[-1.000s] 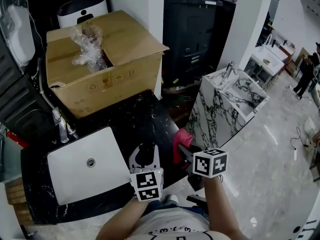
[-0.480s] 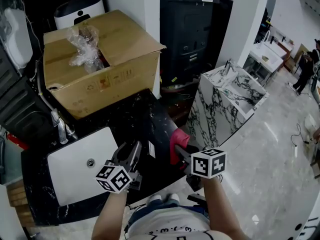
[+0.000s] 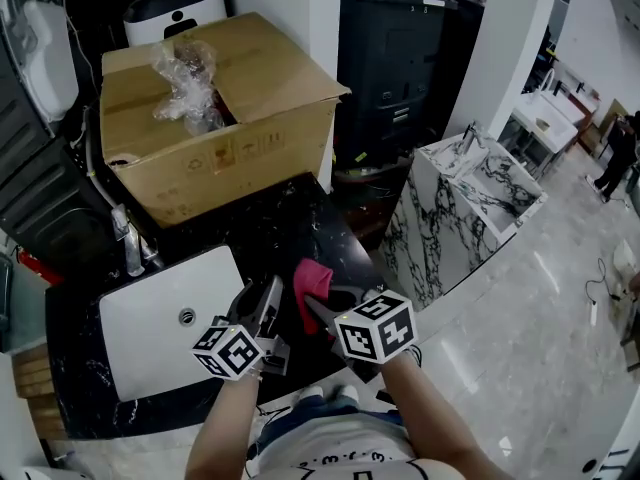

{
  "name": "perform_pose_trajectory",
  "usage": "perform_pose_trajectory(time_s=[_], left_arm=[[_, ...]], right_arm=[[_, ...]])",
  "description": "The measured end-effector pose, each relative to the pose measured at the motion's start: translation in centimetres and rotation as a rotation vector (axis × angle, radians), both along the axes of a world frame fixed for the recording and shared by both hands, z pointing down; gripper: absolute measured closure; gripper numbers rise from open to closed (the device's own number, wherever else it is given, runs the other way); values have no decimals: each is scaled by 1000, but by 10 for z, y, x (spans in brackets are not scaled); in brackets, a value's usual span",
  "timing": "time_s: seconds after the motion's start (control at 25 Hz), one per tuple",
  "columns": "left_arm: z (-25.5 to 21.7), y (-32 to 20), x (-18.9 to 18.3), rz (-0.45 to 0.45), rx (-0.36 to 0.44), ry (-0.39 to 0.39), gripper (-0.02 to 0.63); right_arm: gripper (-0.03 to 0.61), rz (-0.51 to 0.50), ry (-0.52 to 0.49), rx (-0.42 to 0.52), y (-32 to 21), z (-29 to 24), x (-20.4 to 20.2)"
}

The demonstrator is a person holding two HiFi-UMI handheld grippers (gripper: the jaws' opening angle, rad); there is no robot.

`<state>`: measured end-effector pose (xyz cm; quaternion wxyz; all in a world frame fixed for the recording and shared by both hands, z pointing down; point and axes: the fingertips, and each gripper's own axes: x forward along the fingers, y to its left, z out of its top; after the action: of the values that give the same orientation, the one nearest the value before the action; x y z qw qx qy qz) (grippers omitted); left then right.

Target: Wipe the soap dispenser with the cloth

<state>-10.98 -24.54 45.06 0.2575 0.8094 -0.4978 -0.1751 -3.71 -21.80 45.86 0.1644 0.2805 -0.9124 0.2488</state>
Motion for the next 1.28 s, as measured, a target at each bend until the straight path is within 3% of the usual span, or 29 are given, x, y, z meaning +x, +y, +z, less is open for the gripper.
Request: perform_pose_trajectory(time_s=[0.32, 0.48, 0.6, 0.72, 0.84, 1.08, 1.28], left_arm=[[1, 1, -3, -4, -7, 6, 502], [1, 1, -3, 7, 0, -8, 502], [2, 1, -4, 12, -7, 7, 502], [2, 2, -5, 17, -10, 13, 502], [3, 4, -4, 23, -10, 6, 502], [5, 7, -9, 11, -18, 9, 503], [9, 10, -21, -15, -29, 4, 508]], right_arm=[[526, 39, 158, -81, 6, 45, 24], [526, 50, 154, -105, 8, 51, 27], [526, 75, 97, -98, 1, 36, 28], [526, 73, 18, -63, -14, 12, 19], [526, 39, 1, -20, -25, 0, 3], [526, 21, 28, -10, -26, 11, -6], [526, 72, 150, -88, -16, 49, 17]])
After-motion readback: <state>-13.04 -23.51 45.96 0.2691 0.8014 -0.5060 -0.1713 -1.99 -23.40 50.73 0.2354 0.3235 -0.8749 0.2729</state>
